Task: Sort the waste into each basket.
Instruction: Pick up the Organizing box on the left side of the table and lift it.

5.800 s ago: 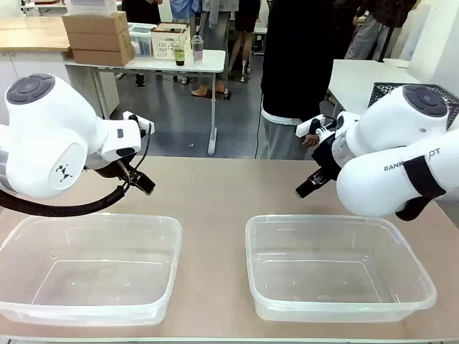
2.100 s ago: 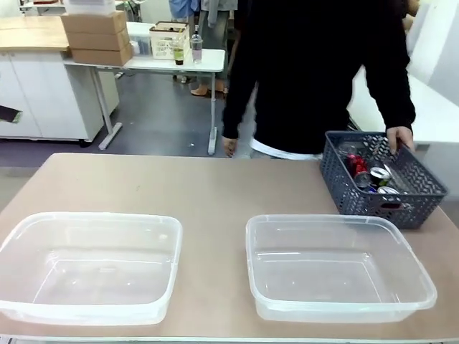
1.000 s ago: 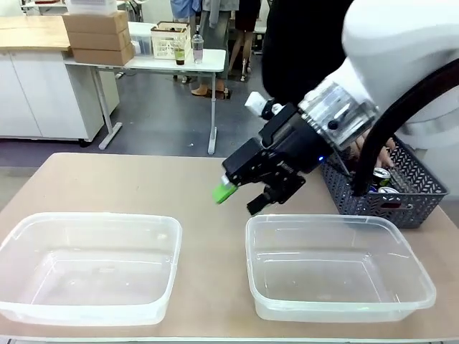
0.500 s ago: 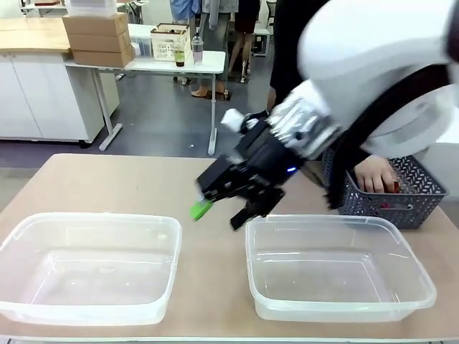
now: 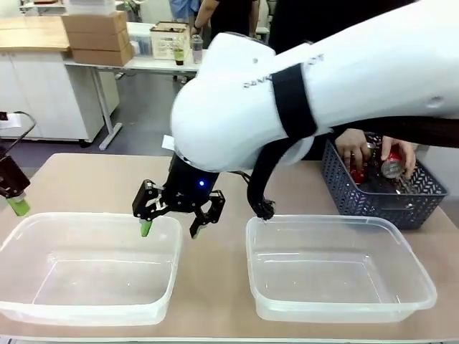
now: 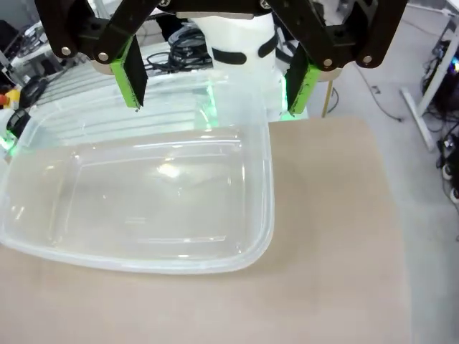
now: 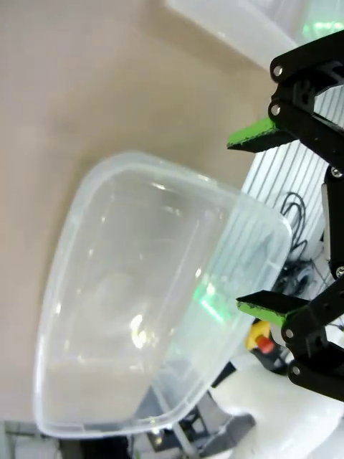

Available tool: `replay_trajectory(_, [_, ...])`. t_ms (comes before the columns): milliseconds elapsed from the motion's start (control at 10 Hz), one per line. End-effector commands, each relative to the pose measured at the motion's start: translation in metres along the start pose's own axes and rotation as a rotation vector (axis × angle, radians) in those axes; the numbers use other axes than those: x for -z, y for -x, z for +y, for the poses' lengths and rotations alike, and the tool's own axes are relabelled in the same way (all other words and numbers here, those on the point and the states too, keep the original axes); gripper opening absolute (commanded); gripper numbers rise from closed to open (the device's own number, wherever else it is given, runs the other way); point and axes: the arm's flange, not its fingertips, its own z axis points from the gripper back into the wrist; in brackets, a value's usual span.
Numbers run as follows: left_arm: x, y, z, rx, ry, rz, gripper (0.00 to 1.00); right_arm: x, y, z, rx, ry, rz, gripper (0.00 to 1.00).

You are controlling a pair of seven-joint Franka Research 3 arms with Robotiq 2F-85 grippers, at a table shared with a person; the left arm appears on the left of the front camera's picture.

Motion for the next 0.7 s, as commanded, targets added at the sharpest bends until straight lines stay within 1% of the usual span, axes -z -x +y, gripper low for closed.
replay_trajectory(0, [0.007,-0.007,-0.003,-0.013,-0.017,0.013,1.0,0.0,-0.007,-0.004,0.006,0.023,-0.013,1.0])
replay_trajectory(100, [0.02,0.0,-0.016,0.019,-0.076,-0.028,1.0,0.011,-0.022,0.019,0.036,0.171,0.041,1.0])
replay_trajectory(200, [0.025,0.005,-0.011,0.026,-0.098,-0.05,1.0,0.01,-0.027,0.025,0.087,0.219,0.035,1.0])
replay_trajectory(300, [0.035,0.014,0.0,0.018,-0.129,-0.001,1.0,0.01,-0.032,0.032,0.115,0.274,0.024,1.0])
replay_trajectory(500, [0.067,0.045,0.016,0.051,-0.182,0.127,1.0,0.014,-0.038,0.036,0.168,0.307,0.037,1.0])
replay_trajectory(600, [0.088,0.065,0.022,0.022,-0.188,0.161,1.0,0.018,-0.038,0.039,0.175,0.319,0.034,1.0])
